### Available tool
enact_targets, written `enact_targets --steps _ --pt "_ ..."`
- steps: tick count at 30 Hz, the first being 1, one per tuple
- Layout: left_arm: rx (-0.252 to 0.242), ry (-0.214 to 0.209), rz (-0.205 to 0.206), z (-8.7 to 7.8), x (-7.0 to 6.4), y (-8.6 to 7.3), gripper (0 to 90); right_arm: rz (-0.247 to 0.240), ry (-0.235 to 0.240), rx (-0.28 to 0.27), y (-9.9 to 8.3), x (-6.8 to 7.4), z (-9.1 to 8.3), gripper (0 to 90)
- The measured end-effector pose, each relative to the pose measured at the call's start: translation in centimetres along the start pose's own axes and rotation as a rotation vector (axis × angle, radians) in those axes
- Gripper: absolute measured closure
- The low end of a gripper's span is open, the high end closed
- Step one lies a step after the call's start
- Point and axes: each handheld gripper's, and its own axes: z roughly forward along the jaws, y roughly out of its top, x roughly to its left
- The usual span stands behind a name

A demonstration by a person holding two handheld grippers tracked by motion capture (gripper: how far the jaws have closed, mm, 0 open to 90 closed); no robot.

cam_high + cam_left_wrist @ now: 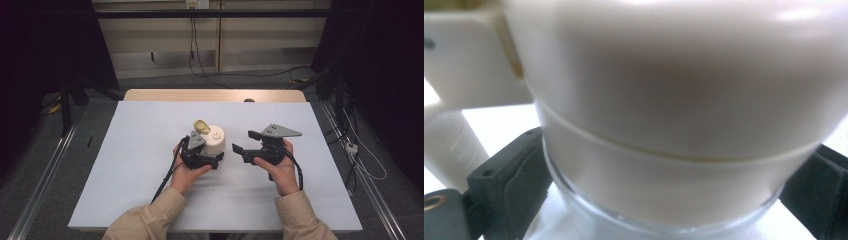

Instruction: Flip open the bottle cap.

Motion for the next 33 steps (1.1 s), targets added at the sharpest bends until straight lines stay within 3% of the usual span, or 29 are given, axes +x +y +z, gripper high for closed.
enact_targets --steps 6,12,14,33 --pt "0.022 0.006 0.022 -0.3 0.0 -0.1 4.4 -0.004 0.000 0.004 -0.3 0.0 -0.3 19.1" --pt "0.013 0.003 0.021 -0.8 0.1 -0.1 4.5 0.005 -0.008 0.009 -0.8 -0.3 -0.7 18.9" --pt "-0.008 -0.004 0.001 -1.3 0.0 0.0 4.7 0.008 -0.010 0.013 -1.0 -0.4 -0.8 18.6" --pt "-0.022 -0.015 -0.009 -4.4 1.0 -0.2 4.5 0.010 -0.035 0.042 -3.3 -0.5 -2.1 17.1"
